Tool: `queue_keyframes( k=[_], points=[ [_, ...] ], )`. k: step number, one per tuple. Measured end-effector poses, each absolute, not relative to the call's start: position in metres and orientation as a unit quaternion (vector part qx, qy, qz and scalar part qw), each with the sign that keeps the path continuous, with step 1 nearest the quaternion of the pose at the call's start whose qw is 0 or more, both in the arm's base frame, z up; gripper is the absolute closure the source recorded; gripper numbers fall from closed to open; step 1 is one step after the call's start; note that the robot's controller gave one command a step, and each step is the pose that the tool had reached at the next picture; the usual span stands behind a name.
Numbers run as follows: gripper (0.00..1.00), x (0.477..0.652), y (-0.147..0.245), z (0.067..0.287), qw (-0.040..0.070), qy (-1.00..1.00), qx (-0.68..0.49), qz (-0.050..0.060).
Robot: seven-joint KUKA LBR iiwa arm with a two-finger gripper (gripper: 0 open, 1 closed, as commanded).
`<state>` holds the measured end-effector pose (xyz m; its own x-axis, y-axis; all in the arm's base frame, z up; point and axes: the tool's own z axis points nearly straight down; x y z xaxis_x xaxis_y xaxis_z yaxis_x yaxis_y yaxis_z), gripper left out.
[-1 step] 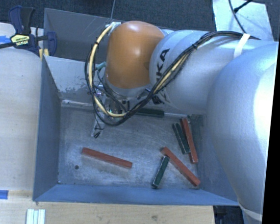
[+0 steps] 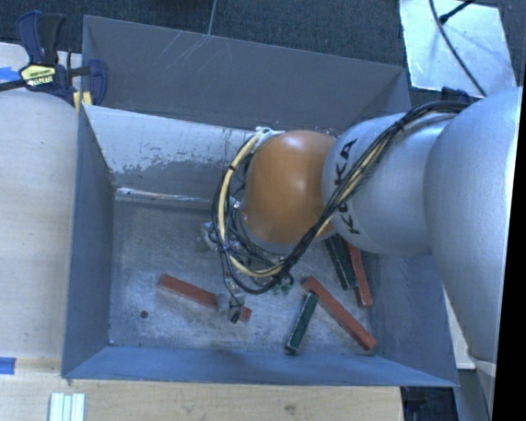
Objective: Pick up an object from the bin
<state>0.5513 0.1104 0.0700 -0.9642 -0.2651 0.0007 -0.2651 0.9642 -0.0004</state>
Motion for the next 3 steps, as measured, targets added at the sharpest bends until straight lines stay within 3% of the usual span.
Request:
queue_keyframes(
  k=[1, 2, 3],
  points=[
    [0.00, 0.489, 0.132, 0.070, -0.001, -0.997, 0.077, -0.001],
    [1.00, 0.491, 0.131, 0.070, -0.002, -0.997, 0.077, -0.001],
    [1.00, 0.520, 0.145, 0.188, -0.006, -0.998, 0.068, -0.001]
  ],
)
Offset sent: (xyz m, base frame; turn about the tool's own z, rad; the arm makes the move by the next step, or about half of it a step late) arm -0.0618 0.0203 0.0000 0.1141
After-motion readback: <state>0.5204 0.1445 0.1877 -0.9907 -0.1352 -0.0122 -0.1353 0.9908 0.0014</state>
